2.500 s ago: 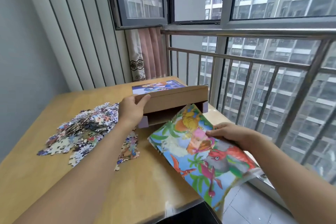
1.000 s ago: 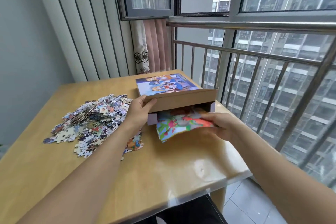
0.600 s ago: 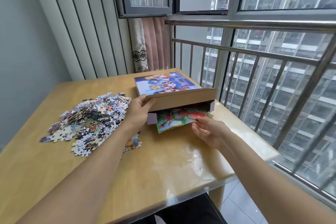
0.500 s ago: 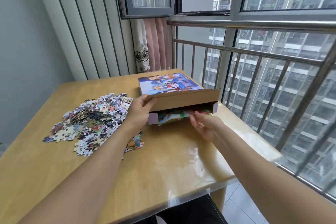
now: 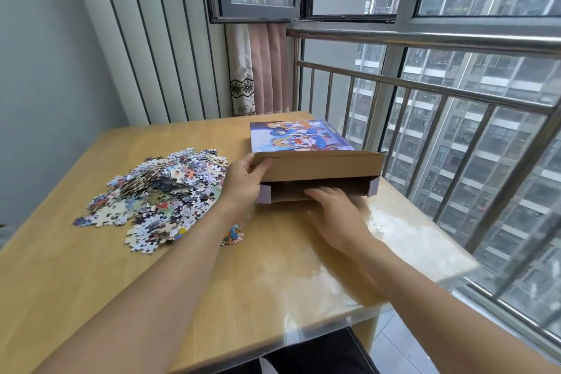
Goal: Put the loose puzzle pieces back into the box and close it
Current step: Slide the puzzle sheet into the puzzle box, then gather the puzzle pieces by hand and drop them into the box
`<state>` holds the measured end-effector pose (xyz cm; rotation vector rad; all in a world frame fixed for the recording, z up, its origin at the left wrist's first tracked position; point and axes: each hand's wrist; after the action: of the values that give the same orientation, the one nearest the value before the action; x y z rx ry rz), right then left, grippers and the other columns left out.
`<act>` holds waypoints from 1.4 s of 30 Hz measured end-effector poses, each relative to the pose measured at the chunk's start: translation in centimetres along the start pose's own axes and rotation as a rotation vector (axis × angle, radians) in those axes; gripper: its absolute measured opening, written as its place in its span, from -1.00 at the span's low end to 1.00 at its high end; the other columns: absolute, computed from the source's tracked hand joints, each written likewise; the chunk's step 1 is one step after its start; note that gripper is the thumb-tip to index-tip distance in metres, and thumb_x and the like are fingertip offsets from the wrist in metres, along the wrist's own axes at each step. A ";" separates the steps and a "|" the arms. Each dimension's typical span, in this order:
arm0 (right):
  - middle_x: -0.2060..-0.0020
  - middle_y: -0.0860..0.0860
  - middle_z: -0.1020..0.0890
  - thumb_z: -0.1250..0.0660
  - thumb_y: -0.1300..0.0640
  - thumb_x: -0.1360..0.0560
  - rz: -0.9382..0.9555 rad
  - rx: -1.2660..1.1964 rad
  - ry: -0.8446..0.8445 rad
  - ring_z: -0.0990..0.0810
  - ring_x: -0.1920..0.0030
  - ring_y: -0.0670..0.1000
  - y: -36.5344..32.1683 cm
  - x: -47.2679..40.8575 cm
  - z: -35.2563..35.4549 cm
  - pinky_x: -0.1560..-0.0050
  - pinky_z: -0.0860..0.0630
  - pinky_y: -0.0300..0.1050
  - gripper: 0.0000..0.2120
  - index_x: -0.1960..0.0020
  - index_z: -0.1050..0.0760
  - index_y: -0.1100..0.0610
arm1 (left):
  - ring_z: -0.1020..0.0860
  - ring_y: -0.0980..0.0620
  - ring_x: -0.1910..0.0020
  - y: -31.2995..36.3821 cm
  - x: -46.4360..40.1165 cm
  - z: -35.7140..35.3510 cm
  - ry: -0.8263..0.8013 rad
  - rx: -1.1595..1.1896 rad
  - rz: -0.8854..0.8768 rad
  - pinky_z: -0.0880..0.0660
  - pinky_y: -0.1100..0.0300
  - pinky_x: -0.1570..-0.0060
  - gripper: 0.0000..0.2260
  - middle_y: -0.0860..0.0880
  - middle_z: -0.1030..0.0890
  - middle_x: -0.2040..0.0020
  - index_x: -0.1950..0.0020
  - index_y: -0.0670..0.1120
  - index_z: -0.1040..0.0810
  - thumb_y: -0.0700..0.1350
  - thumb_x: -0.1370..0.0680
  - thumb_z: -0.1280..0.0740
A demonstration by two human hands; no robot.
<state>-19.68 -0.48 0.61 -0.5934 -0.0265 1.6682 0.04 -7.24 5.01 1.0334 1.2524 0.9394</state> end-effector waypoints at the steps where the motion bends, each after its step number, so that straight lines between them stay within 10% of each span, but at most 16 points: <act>1: -0.34 -0.05 -0.52 -0.32 0.07 -0.56 0.005 0.051 -0.044 -0.41 -0.34 0.07 0.0 -0.3 -0.3 -0.26 -0.46 -0.01 -0.52 -0.48 -0.40 -0.02 | -0.62 0.24 0.03 -0.4 0.1 -0.1 0.016 -0.006 0.007 -0.54 0.35 -0.01 -0.81 0.08 -0.70 -0.06 -0.23 -0.07 -0.63 -0.15 -0.65 -0.31; 8: -0.45 -0.07 -0.43 -0.01 -0.16 -0.65 -0.015 0.359 -0.292 -0.32 -0.38 0.13 -1.1 -2.3 -1.9 -0.24 -0.28 0.10 -0.54 -0.53 -0.26 -0.14 | -0.66 0.06 0.06 -3.1 1.1 -0.4 0.122 -0.112 0.015 -0.60 -0.01 -0.07 -0.92 0.03 -0.74 0.06 0.04 0.02 -0.68 -0.11 -0.60 -0.40; 13: -0.33 0.01 -0.54 -0.14 -0.03 -0.58 -0.025 0.225 -0.311 -0.41 -0.34 0.13 -3.6 -2.8 -1.7 -0.25 -0.34 0.09 -0.56 -0.44 -0.38 -0.07 | -0.64 0.10 0.03 -1.8 1.6 0.5 -0.026 -0.120 0.033 -0.59 0.16 -0.04 -0.87 -0.02 -0.72 0.02 -0.10 -0.10 -0.64 -0.18 -0.56 -0.44; 17: 0.15 -0.03 -0.70 -0.22 0.11 -0.42 0.006 0.105 0.031 -0.62 0.09 0.13 -7.5 0.5 -0.8 0.16 -0.55 -0.03 -0.74 0.00 -0.64 0.01 | -0.55 0.18 -0.24 -0.7 2.4 5.4 -0.263 -0.337 0.014 -0.45 0.37 -0.20 -0.54 0.06 -0.60 -0.23 -0.31 0.00 -0.51 -0.26 -0.47 -0.52; 20: 0.38 -0.11 -0.54 -0.30 0.22 -0.37 0.245 -0.159 0.083 -0.43 0.39 -0.07 -11.3 1.3 -0.1 0.29 -0.49 -0.13 -0.85 0.14 -0.62 0.06 | -0.51 0.32 -0.23 -0.2 3.3 10.5 -0.092 -0.502 -0.126 -0.44 0.36 -0.21 -0.58 0.17 -0.59 -0.22 -0.30 0.04 -0.55 -0.20 -0.48 -0.51; 23: 0.01 -0.07 -0.64 -0.40 0.19 -0.42 0.316 -0.283 -0.099 -0.52 0.14 -0.19 -15.0 -1.5 0.3 0.04 -0.51 -0.18 -0.65 -0.20 -0.58 0.06 | -0.51 0.28 -0.14 -1.6 4.6 14.6 0.202 -0.686 -0.264 -0.47 0.27 -0.21 -0.63 0.21 -0.58 -0.18 -0.26 0.04 -0.60 -0.22 -0.49 -0.45; 26: -0.46 0.07 -0.38 -0.57 -0.09 -0.35 0.159 -0.100 -0.336 -0.37 -0.42 0.12 -16.7 -6.3 -1.9 -0.38 -0.40 0.08 -0.07 -0.57 -0.18 0.05 | -0.50 0.10 -0.20 -4.0 5.1 17.6 0.256 -0.810 -0.194 -0.47 0.10 -0.27 -0.61 0.15 -0.53 -0.19 -0.27 0.01 -0.58 -0.23 -0.47 -0.43; 30: -0.53 0.10 -0.28 -0.60 -0.34 -0.17 -0.125 -0.130 -0.539 -0.27 -0.50 0.19 -17.3 -10.1 -5.8 -0.42 -0.37 0.14 0.24 -0.61 -0.03 0.05 | -0.45 -0.07 -0.29 -5.0 4.3 18.9 0.280 -0.847 -0.079 -0.43 0.02 -0.31 -0.59 0.05 -0.52 -0.27 -0.30 0.00 -0.56 -0.01 -0.45 -0.42; 35: -0.43 0.09 -0.43 -0.60 -0.36 -0.13 -0.116 -0.135 -0.400 -0.35 -0.43 0.16 -16.8 -10.5 -8.5 -0.34 -0.44 0.08 0.14 -0.55 -0.23 0.02 | -0.50 -0.03 -0.21 -5.5 4.1 17.9 0.139 -0.924 -0.019 -0.44 0.04 -0.24 -0.61 0.03 -0.59 -0.21 -0.31 0.04 -0.57 0.05 -0.49 -0.40; 42: -0.06 0.02 -0.57 -0.62 -0.05 -0.28 -0.128 -0.341 -0.255 -0.59 0.12 -0.06 -15.5 -10.2 -8.2 0.31 -0.50 -0.21 -0.34 -0.29 -0.44 0.00 | -0.51 0.07 -0.12 -5.9 3.7 17.3 0.096 -0.843 -0.051 -0.49 0.09 -0.21 -0.66 0.07 -0.56 -0.14 -0.28 0.03 -0.59 -0.03 -0.51 -0.44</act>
<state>-1.61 -9.42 2.57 -0.6149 -0.5314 1.6157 17.57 -6.91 -1.22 0.2910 0.8087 1.3205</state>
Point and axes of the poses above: each hand's wrist, its own x-axis away from the middle knuckle, its own z-axis out of the back of the hand, y = z × x
